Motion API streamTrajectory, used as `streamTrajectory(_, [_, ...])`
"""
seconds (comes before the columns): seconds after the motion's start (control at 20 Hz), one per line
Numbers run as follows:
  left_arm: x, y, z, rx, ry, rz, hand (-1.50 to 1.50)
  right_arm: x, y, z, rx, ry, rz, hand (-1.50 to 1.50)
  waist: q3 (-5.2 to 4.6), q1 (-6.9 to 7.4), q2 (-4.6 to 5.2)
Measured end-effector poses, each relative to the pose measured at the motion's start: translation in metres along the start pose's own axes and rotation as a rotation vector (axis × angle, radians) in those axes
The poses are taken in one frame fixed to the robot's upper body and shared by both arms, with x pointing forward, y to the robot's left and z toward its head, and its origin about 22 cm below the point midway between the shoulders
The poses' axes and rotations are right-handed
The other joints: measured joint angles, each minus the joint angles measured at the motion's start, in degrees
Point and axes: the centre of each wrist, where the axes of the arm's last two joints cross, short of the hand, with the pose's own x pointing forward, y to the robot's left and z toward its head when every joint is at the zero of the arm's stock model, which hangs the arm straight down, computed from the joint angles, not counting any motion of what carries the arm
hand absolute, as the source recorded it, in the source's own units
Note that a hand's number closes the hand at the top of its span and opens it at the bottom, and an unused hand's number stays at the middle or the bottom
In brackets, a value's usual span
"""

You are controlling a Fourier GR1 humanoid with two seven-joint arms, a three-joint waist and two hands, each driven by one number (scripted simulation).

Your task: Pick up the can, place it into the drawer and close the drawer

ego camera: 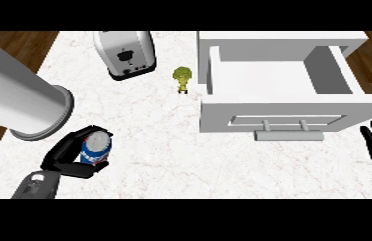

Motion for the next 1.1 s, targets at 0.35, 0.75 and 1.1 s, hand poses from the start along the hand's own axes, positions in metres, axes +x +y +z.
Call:
streamTrajectory(0.35, [0.011, -0.012, -0.006, -0.056, -0.017, 0.062, 1.5, -0.004, -0.005, 0.001, -0.008, -0.008, 0.0, -1.5, 0.02, 0.2, -0.05])
streamTrajectory(0.75, [0.021, -0.03, -0.034, 0.388, -0.099, 0.135, 1.5, 0.0, -0.007, 0.007, -0.011, -0.012, -0.01, -1.5, 0.04, 0.33, -0.09])
streamTrajectory(1.1, [0.07, -0.057, -0.069, 0.498, -0.149, 0.128, 1.5, -0.004, -0.007, 0.009, -0.017, -0.021, -0.007, -1.5, 0.04, 0.26, -0.11])
